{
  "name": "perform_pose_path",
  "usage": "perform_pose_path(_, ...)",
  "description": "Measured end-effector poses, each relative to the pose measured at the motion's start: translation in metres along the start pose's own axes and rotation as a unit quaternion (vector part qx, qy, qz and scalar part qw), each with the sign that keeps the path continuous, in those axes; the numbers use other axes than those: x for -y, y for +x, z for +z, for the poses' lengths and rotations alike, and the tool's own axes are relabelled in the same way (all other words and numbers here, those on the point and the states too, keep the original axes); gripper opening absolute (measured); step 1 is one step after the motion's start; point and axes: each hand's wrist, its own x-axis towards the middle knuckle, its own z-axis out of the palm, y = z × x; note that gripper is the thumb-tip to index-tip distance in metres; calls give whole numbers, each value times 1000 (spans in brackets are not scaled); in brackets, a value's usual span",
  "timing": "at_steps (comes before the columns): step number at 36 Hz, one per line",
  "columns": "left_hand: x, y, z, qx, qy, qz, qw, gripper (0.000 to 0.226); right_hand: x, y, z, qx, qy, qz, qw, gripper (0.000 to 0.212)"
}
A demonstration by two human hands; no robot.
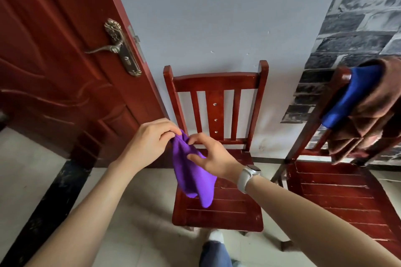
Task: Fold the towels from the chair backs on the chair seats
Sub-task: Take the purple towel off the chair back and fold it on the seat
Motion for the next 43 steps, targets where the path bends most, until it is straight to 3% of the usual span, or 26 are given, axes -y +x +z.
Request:
perform_pose_path(4, -4, 0, 6, -12, -10, -9, 1000, 20, 5, -4, 2, -11, 7, -17, 1000, 13)
perform_pose_path(18, -10, -6, 24, -39, -37, -26, 998, 22, -40, -55, -43, 71, -231, 8, 970, 16)
perform_pose_path(27, -1, -14, 41, -24, -26, -52, 998, 23, -64, -80, -80, 139, -347, 38, 927, 19)
perform_pose_path(43, 14, -15, 51, -46, -13, -88, 995, 18, -86, -110, -133, 169, -512, 94, 837, 33)
